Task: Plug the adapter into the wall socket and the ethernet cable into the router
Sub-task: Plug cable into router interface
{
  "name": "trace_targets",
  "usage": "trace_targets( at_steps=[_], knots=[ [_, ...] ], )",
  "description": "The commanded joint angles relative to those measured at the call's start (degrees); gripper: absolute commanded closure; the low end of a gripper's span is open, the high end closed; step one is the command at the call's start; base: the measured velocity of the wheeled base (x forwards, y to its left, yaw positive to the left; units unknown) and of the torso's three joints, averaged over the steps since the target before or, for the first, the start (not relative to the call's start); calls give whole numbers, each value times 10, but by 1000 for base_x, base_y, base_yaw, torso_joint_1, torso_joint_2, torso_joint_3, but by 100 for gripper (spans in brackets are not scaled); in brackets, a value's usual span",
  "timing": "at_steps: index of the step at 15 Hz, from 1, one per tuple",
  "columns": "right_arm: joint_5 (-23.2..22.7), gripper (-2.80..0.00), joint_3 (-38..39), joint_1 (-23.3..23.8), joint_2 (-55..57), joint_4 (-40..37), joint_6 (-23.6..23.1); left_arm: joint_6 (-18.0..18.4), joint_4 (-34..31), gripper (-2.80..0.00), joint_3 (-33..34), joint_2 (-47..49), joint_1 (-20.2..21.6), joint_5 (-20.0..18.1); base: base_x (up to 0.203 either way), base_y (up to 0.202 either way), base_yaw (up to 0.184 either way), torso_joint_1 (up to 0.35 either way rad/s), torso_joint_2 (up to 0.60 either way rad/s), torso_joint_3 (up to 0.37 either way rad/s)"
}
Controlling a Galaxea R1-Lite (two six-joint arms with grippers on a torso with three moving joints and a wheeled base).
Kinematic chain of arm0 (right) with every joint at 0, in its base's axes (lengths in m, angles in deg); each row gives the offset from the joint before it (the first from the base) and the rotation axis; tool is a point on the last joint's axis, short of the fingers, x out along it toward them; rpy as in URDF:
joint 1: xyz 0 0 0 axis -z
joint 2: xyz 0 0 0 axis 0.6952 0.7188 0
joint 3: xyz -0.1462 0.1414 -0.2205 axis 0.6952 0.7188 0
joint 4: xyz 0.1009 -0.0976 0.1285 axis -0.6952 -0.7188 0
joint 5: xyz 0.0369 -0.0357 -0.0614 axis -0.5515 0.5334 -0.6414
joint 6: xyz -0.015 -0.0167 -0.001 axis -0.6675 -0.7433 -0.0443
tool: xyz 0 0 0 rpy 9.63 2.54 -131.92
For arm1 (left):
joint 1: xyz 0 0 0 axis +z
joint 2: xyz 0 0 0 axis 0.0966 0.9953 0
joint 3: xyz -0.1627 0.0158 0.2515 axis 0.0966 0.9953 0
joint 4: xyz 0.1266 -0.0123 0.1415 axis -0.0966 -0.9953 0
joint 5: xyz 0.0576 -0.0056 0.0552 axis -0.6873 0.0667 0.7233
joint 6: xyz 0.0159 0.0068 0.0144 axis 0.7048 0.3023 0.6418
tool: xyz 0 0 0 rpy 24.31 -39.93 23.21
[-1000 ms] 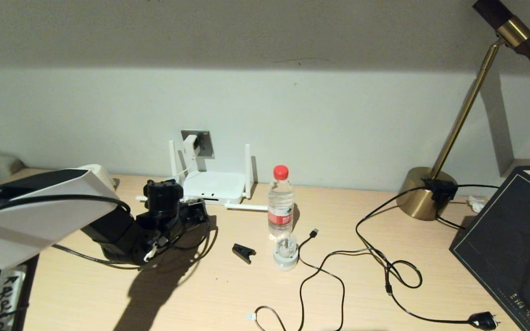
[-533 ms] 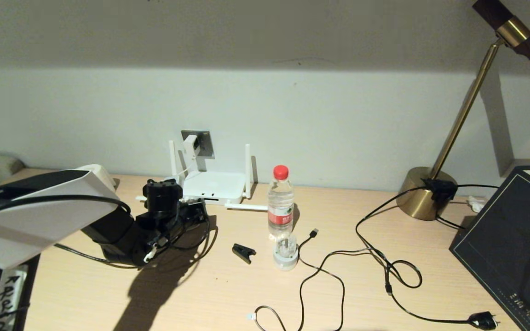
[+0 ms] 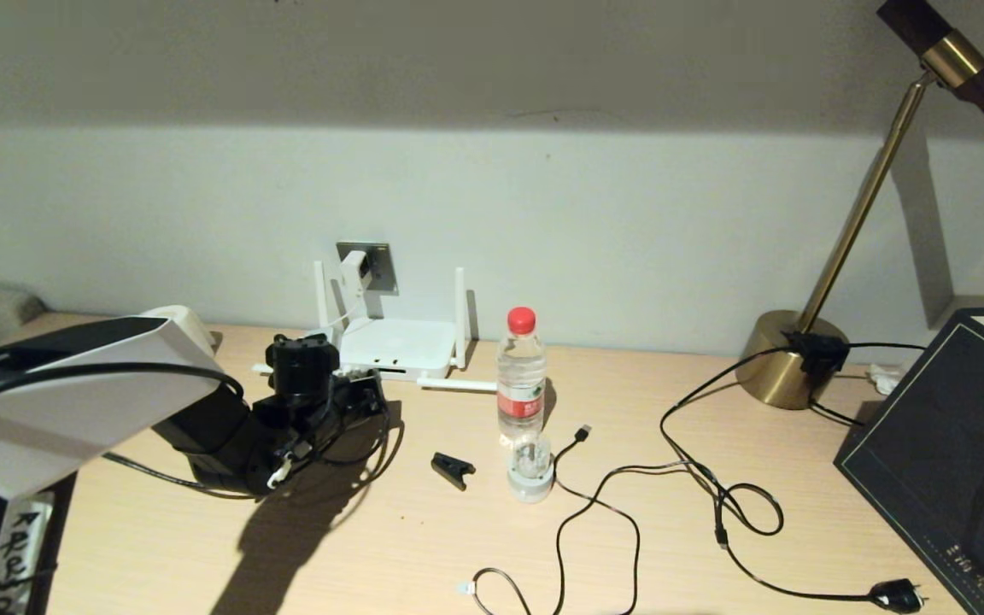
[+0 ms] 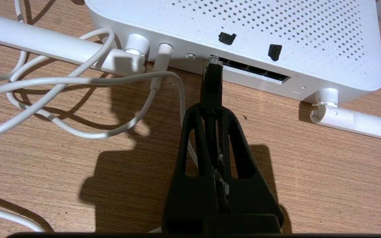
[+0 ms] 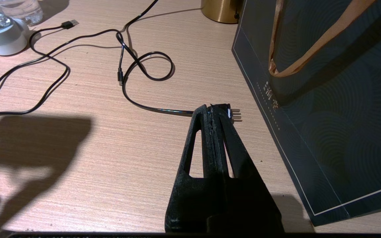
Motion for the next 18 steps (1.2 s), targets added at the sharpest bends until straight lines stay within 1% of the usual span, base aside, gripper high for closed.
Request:
trace_targets(
  at_steps=[1, 3, 18],
  knots=[
    [0, 0, 0, 0, 1, -1, 0, 0, 2, 0, -1, 2, 0, 0, 0, 0, 0, 0, 0, 0],
    [0, 0, 0, 0, 1, -1, 0, 11, 3, 0, -2, 5, 0, -4, 0, 0, 0, 0, 0, 0],
    [0, 0, 0, 0, 1, -1, 0, 15, 3, 0, -1, 3, 0, -4, 0, 0, 0, 0, 0, 0]
  ],
)
